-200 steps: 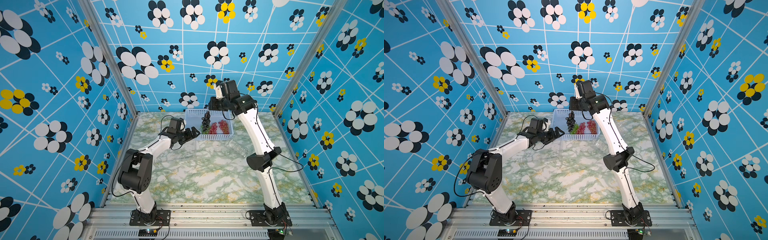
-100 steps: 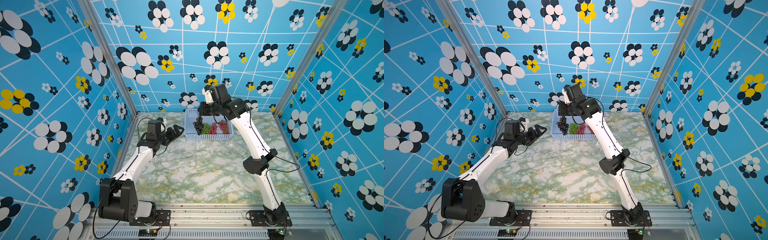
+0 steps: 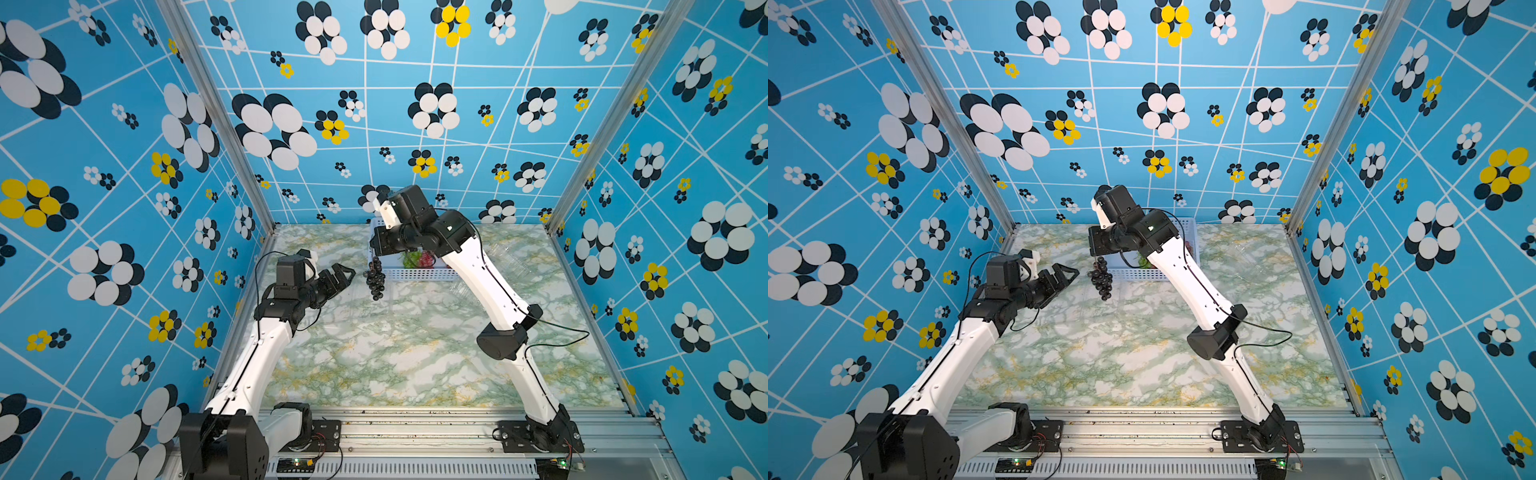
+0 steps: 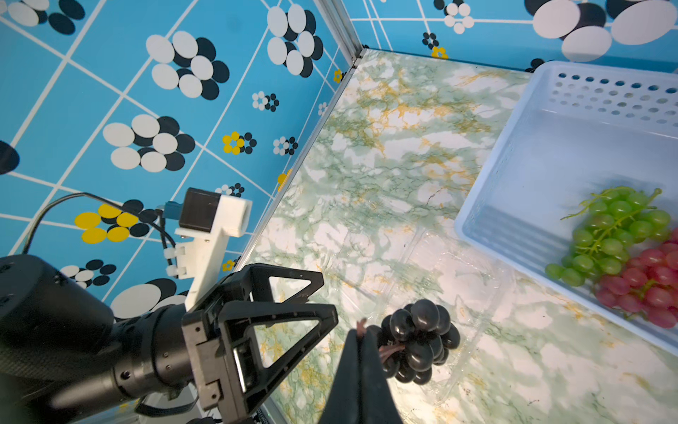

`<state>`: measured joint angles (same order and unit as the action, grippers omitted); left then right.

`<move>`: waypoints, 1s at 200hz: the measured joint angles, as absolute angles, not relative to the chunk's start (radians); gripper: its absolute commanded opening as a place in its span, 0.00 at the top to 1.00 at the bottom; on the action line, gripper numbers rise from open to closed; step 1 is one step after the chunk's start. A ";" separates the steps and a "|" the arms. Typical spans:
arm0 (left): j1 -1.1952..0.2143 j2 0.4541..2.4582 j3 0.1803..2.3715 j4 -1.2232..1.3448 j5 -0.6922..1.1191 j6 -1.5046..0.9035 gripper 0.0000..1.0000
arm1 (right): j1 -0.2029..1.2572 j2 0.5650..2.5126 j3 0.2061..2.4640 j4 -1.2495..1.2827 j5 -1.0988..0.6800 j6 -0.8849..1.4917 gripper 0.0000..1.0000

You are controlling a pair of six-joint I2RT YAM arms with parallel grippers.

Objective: Pack grapes into containers
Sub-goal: Place the grape into the packing box.

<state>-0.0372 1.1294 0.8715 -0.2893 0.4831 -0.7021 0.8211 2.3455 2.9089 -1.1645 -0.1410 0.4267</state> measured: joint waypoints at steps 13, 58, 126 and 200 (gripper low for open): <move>-0.033 1.114 0.860 -0.298 0.483 -0.695 0.01 | 0.836 2.360 2.911 -1.172 -0.141 0.427 1.00; -0.021 1.073 0.843 -0.328 0.483 -0.680 0.01 | 0.844 2.429 2.912 -1.177 -0.133 0.423 1.00; -0.012 1.065 0.825 -0.340 0.483 -0.659 0.01 | 0.842 2.531 2.912 -1.191 -0.103 0.408 1.00; -0.012 1.065 0.825 -0.345 0.482 -0.642 0.01 | 0.815 2.603 2.912 -1.213 -0.041 0.373 1.00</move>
